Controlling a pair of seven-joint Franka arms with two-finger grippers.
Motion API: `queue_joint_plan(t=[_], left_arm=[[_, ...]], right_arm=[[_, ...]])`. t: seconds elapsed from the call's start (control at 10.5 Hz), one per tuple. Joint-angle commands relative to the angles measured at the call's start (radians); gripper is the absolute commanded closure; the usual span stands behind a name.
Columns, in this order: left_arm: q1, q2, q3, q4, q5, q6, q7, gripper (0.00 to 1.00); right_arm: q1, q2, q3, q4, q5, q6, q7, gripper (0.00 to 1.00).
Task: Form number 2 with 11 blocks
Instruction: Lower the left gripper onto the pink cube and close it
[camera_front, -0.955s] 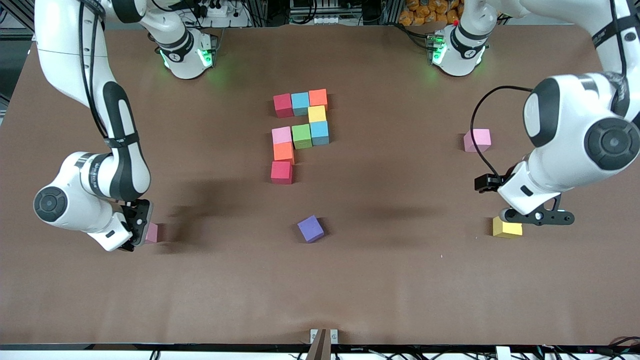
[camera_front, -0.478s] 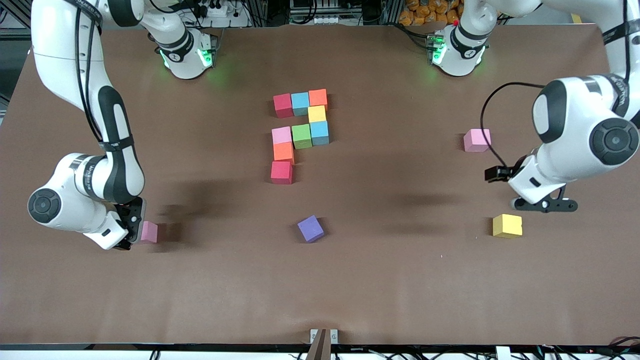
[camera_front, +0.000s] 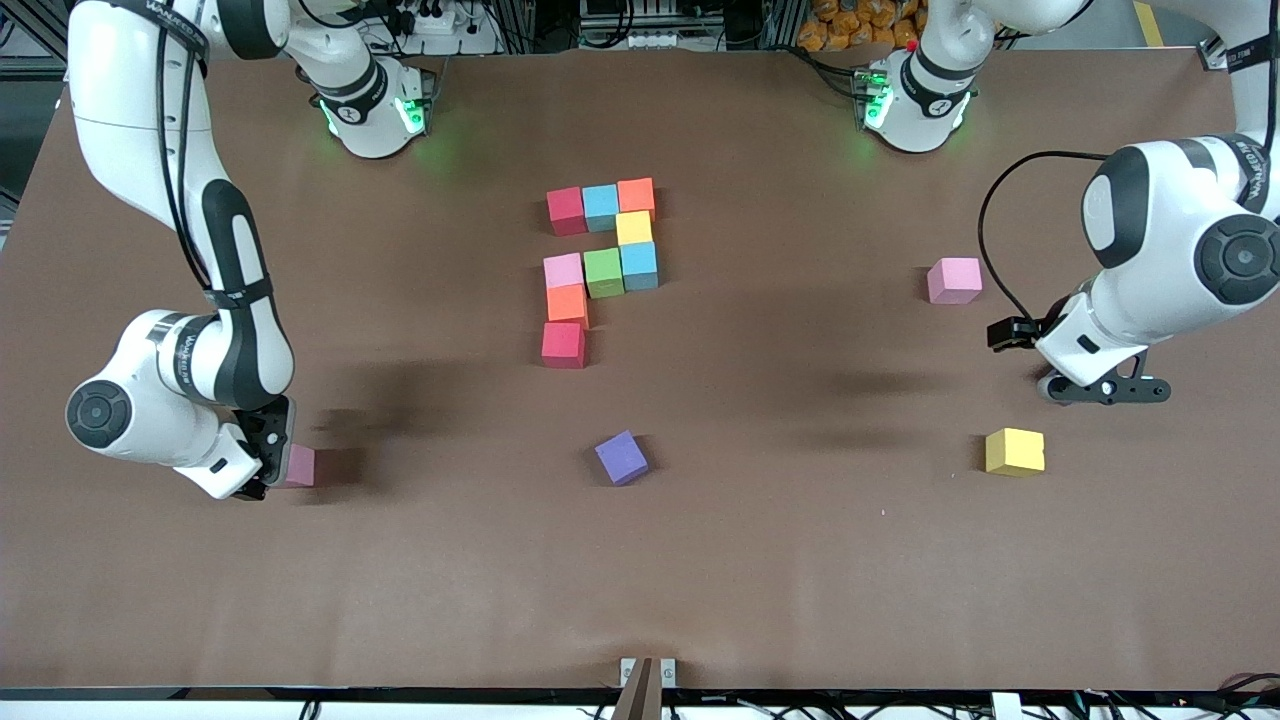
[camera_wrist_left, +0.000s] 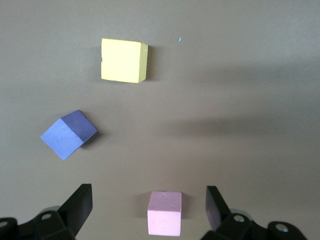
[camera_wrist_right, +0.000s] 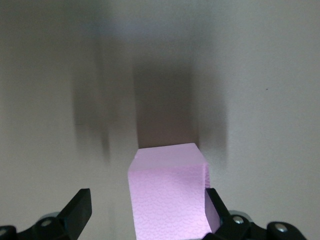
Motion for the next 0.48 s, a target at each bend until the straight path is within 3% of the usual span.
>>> queue_joint_plan(t=[0.0,0.29,0.38], left_arm=[[0.016,-0.108,-0.028,-0.146,0.038,0.074,-0.01,0.0],[0.071,-0.174,-0.111,-0.334,0.038,0.259,-0.014,0.0],[0.073,-0.181,-0.114,-0.358,0.038,0.269,-0.026,0.0]], right_arm=[[0.0,0.01,0.01,-0.004,-0.004,0.022,-0.022,0.0],[0.0,0.007,0.01,0.001,-0.004,0.023,-0.044,0.0],[0.0,0.005,0.01,0.003,-0.004,0.022,-0.047,0.0]])
